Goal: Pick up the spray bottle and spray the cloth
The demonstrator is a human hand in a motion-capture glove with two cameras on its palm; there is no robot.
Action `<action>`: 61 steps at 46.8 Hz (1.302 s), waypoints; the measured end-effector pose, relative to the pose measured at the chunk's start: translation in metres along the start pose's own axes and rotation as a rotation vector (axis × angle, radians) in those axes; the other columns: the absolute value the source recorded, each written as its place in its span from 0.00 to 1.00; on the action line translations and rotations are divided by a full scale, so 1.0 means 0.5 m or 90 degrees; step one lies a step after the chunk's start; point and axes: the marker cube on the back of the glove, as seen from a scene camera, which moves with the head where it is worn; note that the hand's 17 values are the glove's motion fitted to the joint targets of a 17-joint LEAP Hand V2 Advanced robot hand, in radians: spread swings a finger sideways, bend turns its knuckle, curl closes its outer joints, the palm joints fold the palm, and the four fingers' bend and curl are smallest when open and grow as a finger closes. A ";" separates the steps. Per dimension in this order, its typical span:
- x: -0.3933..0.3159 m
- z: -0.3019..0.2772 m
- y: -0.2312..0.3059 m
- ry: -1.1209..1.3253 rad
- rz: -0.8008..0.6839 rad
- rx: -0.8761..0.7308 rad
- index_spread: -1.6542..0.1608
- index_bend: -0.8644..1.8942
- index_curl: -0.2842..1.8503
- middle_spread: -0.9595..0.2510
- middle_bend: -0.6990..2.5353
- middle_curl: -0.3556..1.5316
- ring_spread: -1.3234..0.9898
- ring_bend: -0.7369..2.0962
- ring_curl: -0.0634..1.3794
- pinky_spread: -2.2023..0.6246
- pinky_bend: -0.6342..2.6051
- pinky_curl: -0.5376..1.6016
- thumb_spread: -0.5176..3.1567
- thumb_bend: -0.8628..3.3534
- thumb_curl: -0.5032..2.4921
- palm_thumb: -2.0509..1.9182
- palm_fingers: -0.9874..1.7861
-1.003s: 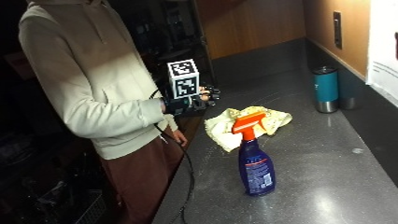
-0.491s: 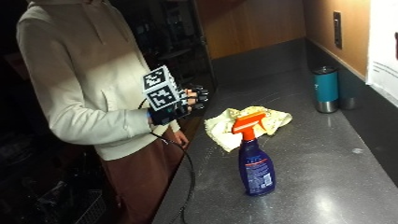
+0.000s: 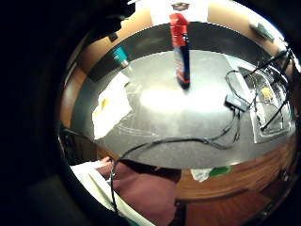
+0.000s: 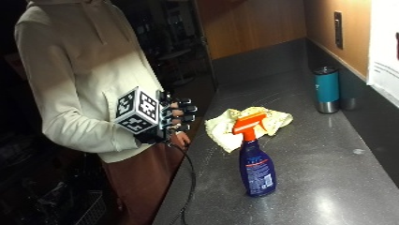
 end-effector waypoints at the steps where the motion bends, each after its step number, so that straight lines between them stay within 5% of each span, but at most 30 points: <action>1: 0.005 -0.002 0.000 -0.003 0.005 0.003 0.71 0.35 0.24 0.76 0.28 0.35 0.56 0.37 0.22 0.84 0.31 0.41 0.43 0.20 0.29 0.68 0.44; 61: 0.177 0.025 -0.207 -0.159 0.123 0.043 0.73 0.36 0.22 0.77 0.29 0.37 0.56 0.40 0.25 0.84 0.33 0.42 0.42 0.20 0.30 0.68 0.43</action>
